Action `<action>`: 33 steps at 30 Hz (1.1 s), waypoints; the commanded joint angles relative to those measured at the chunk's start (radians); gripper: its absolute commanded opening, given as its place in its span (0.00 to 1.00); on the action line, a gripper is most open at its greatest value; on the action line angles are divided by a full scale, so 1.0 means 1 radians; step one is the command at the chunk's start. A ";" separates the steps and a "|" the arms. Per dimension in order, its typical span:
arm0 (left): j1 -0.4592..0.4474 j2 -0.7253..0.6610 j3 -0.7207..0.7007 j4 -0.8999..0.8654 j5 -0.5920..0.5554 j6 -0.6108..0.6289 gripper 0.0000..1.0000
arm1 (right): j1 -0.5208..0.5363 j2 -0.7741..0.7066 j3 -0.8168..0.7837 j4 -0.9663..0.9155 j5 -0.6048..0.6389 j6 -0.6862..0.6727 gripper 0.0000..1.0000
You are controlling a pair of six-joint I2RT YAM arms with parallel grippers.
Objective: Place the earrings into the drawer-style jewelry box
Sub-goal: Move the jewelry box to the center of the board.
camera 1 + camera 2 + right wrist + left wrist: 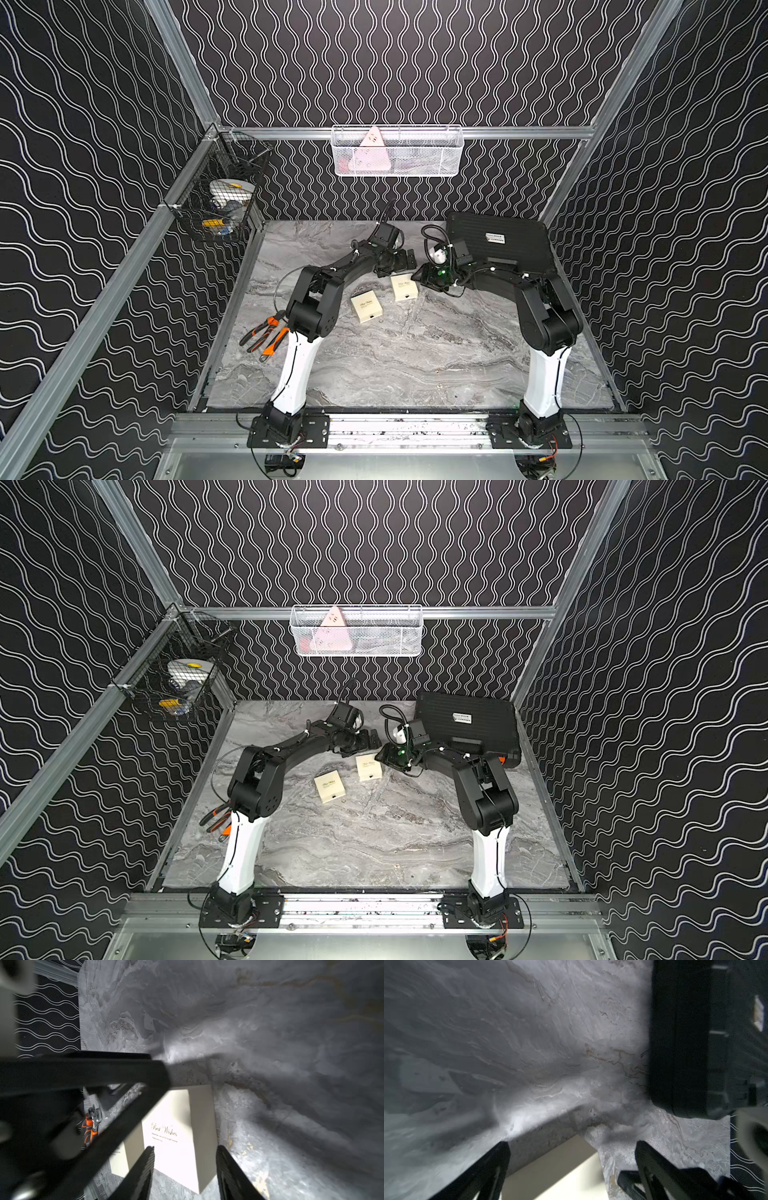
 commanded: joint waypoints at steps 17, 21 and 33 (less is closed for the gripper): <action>-0.104 -0.264 -0.485 0.197 0.243 -0.050 0.97 | -0.007 -0.312 -0.368 0.013 -0.036 -0.019 0.51; -0.164 -0.347 -0.617 0.239 0.226 -0.084 0.96 | -0.007 -0.383 -0.448 0.014 -0.044 -0.010 0.51; -0.241 -0.577 -0.871 0.251 0.126 -0.108 0.94 | -0.004 -0.451 -0.557 0.065 -0.082 0.024 0.52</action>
